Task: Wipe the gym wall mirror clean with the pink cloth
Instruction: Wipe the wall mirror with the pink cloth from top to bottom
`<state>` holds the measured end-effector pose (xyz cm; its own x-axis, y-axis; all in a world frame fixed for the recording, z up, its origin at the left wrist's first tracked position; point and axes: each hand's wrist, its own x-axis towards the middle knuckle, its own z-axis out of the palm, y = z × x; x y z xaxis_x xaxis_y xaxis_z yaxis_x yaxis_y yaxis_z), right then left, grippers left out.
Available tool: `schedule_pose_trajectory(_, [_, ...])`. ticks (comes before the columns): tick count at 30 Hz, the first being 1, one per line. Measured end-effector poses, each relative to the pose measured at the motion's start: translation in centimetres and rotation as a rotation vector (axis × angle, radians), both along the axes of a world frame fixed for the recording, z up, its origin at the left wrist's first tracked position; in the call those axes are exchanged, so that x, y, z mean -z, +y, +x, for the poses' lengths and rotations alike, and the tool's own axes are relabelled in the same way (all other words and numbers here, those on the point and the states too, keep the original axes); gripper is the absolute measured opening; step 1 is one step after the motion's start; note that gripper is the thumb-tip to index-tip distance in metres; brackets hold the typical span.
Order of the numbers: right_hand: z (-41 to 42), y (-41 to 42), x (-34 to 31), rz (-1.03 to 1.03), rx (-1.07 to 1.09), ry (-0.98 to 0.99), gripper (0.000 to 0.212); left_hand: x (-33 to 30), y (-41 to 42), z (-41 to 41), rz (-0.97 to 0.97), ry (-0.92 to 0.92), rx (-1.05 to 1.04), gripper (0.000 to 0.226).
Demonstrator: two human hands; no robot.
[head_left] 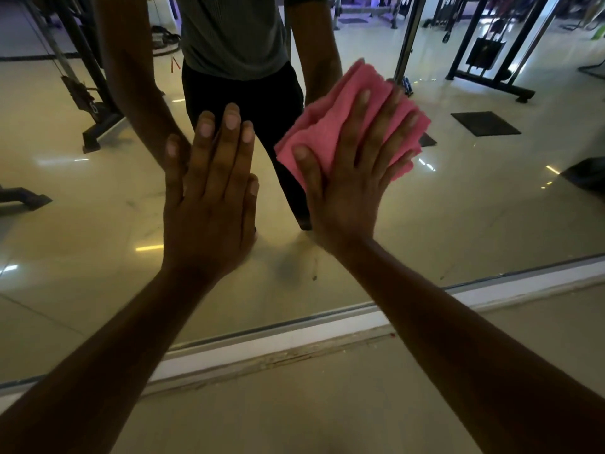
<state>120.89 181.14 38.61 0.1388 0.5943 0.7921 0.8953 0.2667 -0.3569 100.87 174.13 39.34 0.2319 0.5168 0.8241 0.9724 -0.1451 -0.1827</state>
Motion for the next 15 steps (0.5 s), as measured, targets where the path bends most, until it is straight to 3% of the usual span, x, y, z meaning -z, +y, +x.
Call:
schedule_pose_trajectory(2, [0.0, -0.7, 1.4, 0.033, -0.076, -0.074, 0.093, 0.0, 0.0, 0.2, -0.008, -0.027, 0.019, 0.063])
schedule_pose_trajectory(6, [6.8, -1.8, 8.4, -0.006, -0.259, -0.580, 0.094, 0.1, 0.0, 0.2, -0.010, -0.010, -0.008, 0.064])
schedule_pose_trajectory(7, [7.7, -1.6, 8.3, -0.016, -0.226, -0.574, 0.094, 0.1, -0.1, 0.4, -0.018, -0.015, -0.003, 0.064])
schedule_pose_trajectory(11, [7.1, 1.0, 3.5, -0.036, 0.028, -0.099, 0.107, 1.4, 0.3, 2.4, -0.061, 0.039, 0.040, 0.064])
schedule_pose_trajectory(13, [7.1, 1.0, 4.3, 0.008, -0.052, -0.178, 0.103, 2.6, 0.4, 3.9, -0.084, 0.012, 0.041, 0.064])
schedule_pose_trajectory(15, [9.5, 0.4, 8.5, 0.013, -0.217, -0.447, 0.098, 3.5, 0.5, 5.2, -0.073, -0.034, -0.003, 0.064])
